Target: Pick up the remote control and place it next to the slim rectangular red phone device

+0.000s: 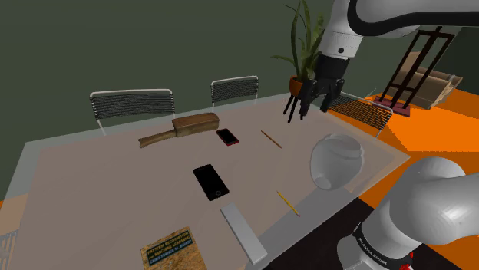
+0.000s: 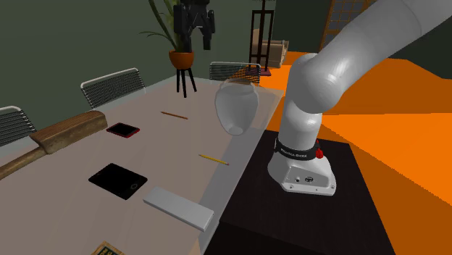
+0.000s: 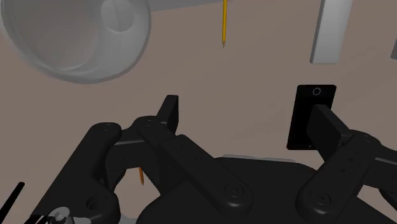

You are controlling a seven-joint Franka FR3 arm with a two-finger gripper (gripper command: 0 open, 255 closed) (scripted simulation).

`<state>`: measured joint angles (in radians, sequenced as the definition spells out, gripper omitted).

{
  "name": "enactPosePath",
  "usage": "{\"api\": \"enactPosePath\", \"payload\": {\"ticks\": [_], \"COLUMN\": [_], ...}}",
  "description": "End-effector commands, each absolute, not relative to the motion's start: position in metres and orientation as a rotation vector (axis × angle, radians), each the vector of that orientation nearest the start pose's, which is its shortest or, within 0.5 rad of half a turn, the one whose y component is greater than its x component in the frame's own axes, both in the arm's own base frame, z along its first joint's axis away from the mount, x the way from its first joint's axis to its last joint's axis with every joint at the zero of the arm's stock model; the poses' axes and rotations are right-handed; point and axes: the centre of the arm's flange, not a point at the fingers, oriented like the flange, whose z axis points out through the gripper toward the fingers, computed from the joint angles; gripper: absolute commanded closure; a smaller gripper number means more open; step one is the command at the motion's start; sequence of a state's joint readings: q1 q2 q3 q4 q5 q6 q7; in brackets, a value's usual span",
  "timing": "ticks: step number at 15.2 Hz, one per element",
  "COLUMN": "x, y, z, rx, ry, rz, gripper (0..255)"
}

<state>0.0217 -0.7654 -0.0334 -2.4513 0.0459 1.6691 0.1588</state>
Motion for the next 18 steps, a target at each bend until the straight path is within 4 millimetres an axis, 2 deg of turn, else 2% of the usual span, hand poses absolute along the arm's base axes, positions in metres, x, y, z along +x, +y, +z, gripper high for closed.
{"api": "enactPosePath", "payload": {"ticks": [1, 18], "x": [0.318, 0.310], "y": [-0.001, 0.142], "z": [0.547, 0.370], "rx": [-3.064, -3.107], "ry": [0.255, 0.223], "rz": [0.034, 0.030], "gripper": [0, 0]}}
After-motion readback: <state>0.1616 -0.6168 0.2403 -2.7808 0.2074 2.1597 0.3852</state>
